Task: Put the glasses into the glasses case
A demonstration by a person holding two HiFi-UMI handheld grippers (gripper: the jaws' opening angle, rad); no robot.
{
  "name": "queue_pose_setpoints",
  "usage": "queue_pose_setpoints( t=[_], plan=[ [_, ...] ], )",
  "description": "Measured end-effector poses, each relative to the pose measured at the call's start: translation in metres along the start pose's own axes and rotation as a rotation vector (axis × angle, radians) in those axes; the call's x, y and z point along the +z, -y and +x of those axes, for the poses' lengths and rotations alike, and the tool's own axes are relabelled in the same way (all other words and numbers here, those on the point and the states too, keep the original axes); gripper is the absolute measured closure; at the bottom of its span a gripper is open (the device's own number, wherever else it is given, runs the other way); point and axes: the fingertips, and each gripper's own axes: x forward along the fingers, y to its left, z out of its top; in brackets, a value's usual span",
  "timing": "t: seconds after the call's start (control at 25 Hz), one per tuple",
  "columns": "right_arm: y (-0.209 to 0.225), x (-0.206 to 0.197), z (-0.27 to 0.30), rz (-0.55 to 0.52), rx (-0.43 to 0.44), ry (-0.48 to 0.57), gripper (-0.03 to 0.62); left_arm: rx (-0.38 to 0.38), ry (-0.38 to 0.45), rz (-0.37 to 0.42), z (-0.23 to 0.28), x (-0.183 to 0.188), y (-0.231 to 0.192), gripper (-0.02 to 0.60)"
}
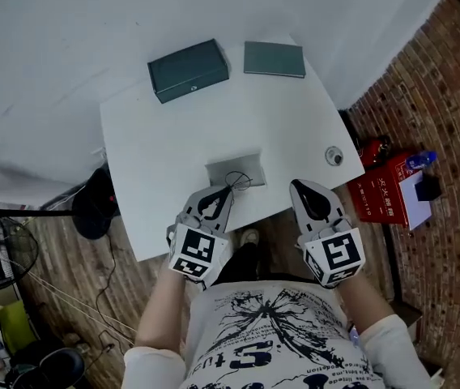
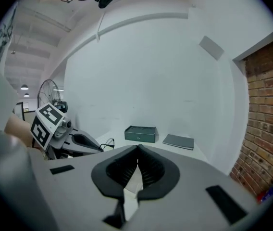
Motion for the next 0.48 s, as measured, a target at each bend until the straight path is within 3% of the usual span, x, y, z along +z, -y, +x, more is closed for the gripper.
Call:
queue_pose_setpoints(
  t=[0.28, 0.48],
  plan=[
    [0.011, -0.016, 0.048, 0.003, 0.034, -0.069, 0.579, -0.165, -0.222, 0.075, 0.055, -0.05, -0.006, 0.568],
    [0.02, -0.027, 0.062, 0.004, 0.072, -0.11, 0.579, -0.182, -0.354, 0.207, 0.078, -0.07, -0.008, 0.568]
  ],
)
